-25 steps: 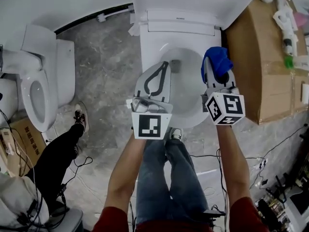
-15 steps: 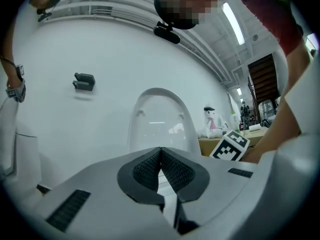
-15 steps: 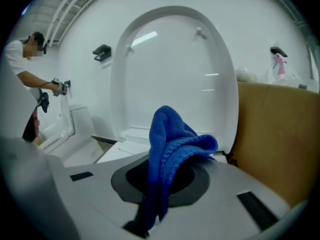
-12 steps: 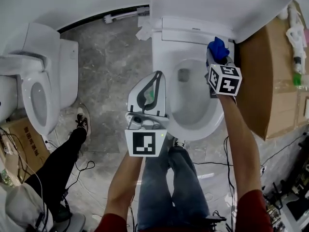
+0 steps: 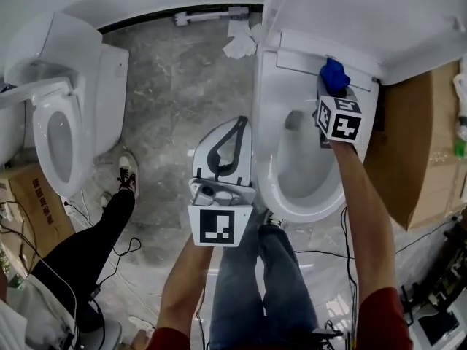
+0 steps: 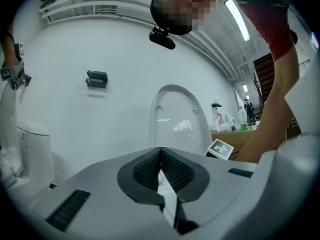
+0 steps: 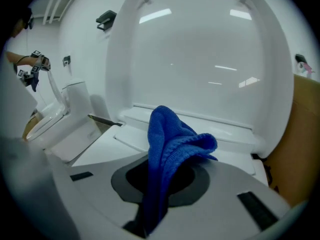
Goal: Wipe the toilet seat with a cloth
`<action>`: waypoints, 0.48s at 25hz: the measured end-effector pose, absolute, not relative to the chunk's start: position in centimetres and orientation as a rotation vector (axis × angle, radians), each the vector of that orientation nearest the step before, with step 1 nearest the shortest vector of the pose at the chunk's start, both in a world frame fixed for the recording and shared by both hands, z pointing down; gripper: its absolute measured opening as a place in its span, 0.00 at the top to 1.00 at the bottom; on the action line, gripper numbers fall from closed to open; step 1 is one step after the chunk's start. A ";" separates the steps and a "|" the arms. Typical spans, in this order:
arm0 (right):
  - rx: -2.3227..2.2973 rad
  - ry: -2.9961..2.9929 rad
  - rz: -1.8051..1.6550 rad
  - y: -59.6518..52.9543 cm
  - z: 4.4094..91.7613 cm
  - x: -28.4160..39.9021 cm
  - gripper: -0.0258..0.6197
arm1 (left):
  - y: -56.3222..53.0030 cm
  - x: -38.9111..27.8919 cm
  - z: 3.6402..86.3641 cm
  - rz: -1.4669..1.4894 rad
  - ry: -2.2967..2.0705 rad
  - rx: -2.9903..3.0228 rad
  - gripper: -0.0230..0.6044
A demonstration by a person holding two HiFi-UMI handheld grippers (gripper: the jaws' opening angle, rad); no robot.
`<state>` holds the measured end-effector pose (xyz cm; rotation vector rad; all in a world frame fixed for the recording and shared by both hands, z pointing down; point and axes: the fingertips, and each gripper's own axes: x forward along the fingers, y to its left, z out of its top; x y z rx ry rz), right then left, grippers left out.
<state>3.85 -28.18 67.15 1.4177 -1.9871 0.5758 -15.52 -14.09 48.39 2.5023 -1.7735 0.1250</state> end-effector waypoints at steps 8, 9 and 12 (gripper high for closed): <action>0.966 -2.040 0.222 -28.4 67.1 -7.6 0.88 | -13.9 -18.3 48.3 0.114 -1.819 2.484 0.94; 0.901 -2.018 0.141 -28.3 67.1 -8.4 0.88 | -13.8 -18.8 48.3 0.121 -1.824 2.480 0.94; 0.740 -1.952 -0.098 -27.6 67.2 -9.8 0.88 | -13.4 -20.0 48.4 0.119 -1.853 2.467 0.94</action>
